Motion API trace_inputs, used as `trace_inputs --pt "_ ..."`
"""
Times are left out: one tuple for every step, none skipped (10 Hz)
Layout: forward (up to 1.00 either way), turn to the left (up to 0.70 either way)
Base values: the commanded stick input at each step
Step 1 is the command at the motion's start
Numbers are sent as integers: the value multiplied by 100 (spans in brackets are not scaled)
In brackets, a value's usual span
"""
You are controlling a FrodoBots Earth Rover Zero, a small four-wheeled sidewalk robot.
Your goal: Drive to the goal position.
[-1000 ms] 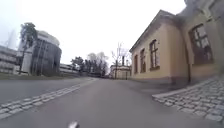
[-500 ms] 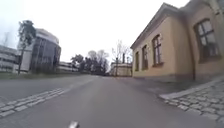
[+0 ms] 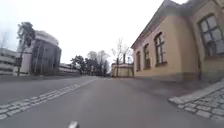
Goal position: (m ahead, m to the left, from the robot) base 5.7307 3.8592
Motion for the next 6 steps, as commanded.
trace_inputs --pt "93 0" --pt "82 0" --pt "85 0" --pt "85 0" --pt "85 0" --pt "85 0"
